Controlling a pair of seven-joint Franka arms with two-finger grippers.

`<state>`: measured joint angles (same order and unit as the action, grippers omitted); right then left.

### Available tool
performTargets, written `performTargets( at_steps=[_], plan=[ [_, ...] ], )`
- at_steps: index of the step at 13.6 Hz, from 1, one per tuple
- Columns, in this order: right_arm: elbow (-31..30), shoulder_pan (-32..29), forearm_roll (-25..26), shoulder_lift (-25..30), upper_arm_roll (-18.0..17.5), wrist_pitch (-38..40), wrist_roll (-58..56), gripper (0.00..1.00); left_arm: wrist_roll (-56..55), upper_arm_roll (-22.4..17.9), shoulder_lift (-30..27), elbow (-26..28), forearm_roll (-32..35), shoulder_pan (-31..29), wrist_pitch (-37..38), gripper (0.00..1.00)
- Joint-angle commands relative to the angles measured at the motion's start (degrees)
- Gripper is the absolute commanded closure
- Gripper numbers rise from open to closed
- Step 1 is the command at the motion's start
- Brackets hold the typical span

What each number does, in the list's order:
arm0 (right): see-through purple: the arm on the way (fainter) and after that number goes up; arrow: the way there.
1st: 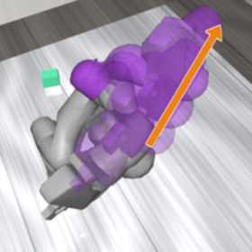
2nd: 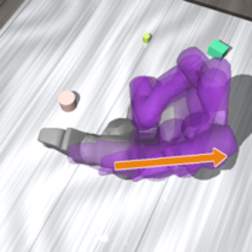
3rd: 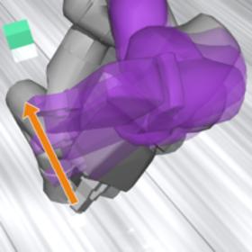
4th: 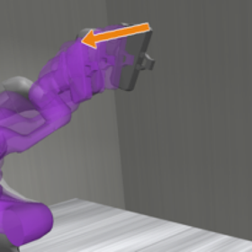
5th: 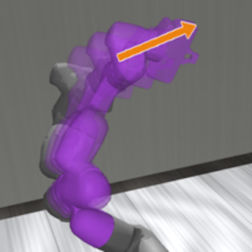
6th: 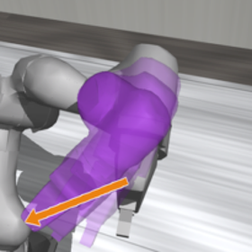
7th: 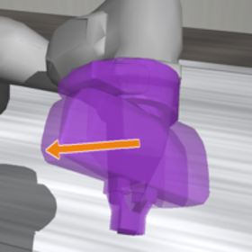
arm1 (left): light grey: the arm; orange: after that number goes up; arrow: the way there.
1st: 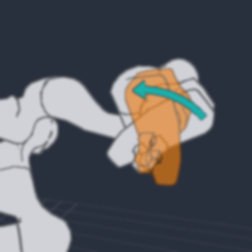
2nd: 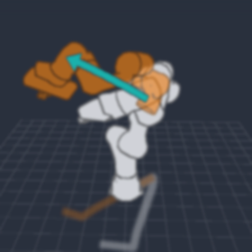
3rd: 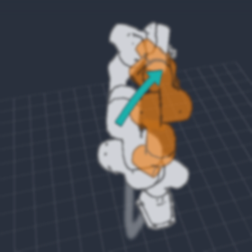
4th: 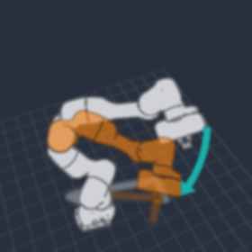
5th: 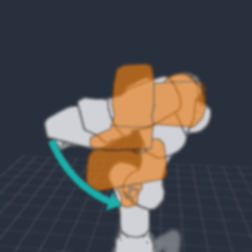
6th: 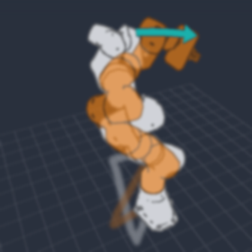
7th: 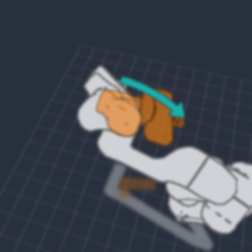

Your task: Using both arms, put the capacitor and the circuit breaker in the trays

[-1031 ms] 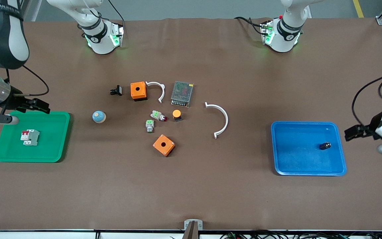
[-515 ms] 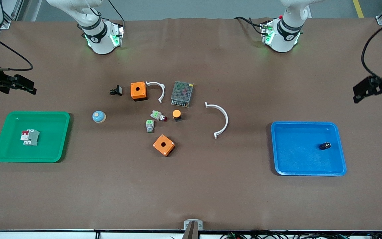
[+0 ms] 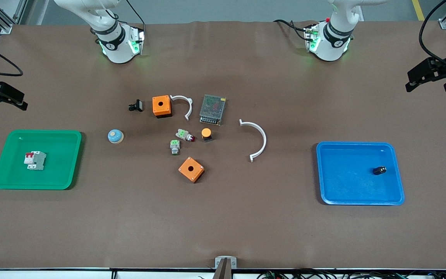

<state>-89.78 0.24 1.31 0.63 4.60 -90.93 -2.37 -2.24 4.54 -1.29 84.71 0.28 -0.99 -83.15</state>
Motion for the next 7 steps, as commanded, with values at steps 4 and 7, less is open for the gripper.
performTargets(
  at_steps=[4,7],
  plan=[
    [6.2,0.2,0.0,-2.7,0.3,1.4,0.3,0.0,-0.4,0.8,-1.3,2.3,-1.0,0.0,-0.5,0.0],
    [6.4,0.5,0.0,-2.8,0.3,1.5,0.3,0.0,-0.3,0.8,-1.2,2.2,-1.1,0.0,-0.7,0.0]
  ],
)
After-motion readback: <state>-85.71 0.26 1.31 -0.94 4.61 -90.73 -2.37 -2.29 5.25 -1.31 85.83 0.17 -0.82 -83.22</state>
